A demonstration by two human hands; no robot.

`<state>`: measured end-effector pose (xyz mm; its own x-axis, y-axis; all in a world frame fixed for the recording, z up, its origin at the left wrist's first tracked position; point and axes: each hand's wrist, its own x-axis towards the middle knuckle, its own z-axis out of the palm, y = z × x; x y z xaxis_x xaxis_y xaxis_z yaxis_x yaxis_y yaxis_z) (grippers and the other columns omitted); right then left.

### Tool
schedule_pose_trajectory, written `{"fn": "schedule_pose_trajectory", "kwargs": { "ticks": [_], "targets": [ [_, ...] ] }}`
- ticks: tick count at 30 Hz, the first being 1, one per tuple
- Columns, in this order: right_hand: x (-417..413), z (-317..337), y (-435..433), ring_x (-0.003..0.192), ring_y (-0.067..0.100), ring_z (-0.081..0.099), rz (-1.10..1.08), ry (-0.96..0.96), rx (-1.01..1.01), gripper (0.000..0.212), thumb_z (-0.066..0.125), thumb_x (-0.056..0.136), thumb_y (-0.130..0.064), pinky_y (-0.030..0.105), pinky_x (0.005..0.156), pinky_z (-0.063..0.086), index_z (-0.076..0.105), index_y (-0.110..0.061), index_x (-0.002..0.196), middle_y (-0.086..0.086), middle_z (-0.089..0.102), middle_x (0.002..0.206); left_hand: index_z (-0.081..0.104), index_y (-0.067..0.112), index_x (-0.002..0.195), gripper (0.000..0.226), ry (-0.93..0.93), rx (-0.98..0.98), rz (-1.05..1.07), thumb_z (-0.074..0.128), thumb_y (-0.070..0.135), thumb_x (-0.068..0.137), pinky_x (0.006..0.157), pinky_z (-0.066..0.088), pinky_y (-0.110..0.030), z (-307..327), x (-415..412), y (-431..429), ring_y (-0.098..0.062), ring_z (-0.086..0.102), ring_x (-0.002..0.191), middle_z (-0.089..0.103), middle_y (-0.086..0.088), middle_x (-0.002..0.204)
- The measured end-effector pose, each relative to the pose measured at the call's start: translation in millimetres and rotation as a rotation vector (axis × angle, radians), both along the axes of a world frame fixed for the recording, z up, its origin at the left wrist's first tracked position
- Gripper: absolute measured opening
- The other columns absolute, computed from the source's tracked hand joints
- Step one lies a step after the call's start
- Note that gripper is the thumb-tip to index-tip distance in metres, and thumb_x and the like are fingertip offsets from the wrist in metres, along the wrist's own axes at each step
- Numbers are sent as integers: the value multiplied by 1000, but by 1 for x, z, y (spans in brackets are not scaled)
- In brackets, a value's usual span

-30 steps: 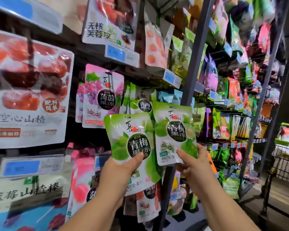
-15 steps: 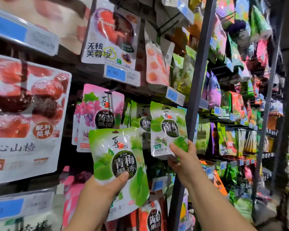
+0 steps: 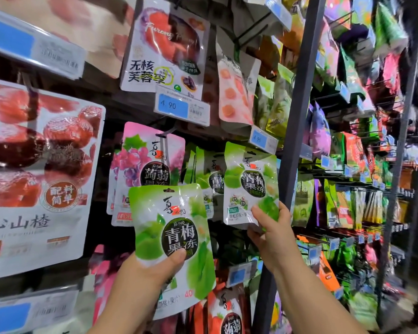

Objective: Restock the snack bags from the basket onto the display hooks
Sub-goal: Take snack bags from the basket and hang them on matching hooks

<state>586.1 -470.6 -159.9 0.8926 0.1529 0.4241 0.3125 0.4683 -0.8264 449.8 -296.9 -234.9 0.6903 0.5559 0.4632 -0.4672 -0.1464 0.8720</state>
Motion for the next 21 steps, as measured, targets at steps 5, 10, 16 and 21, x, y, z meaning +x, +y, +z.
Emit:
{"fn": "schedule_pose_trajectory", "kwargs": {
  "ticks": [5,10,16,21],
  "targets": [
    [1,5,-3,67,15,59,2,-20,-13,50,66,93,-12,33,71,46,41,-36,129,-4,66,98,74,51,82,30,-12,-34,-22,85,36,59,81,54,-37,0,1,-3,-10,73,81,77,11,85],
    [4,7,-5,63,13,62,19,-17,10,51,66,92,-12,32,67,45,45,-30,135,-7,73,89,75,48,77,31,7,-47,-25,89,22,70,73,50,-30,2,0,-6,-3,71,72,77,12,81],
    [6,7,-8,71,13,66,31,-54,3,45,63,93,-13,30,67,45,49,-24,135,-8,73,89,74,15,86,17,7,-85,-35,78,1,77,46,43,-6,3,-2,-14,2,68,58,75,8,71],
    [5,12,-10,76,16,62,63,5,5,28,60,94,-15,26,56,47,57,-24,121,2,70,101,74,25,84,17,29,-52,-20,82,13,75,59,44,-16,2,-1,-13,3,69,66,76,14,75]
  ]
}}
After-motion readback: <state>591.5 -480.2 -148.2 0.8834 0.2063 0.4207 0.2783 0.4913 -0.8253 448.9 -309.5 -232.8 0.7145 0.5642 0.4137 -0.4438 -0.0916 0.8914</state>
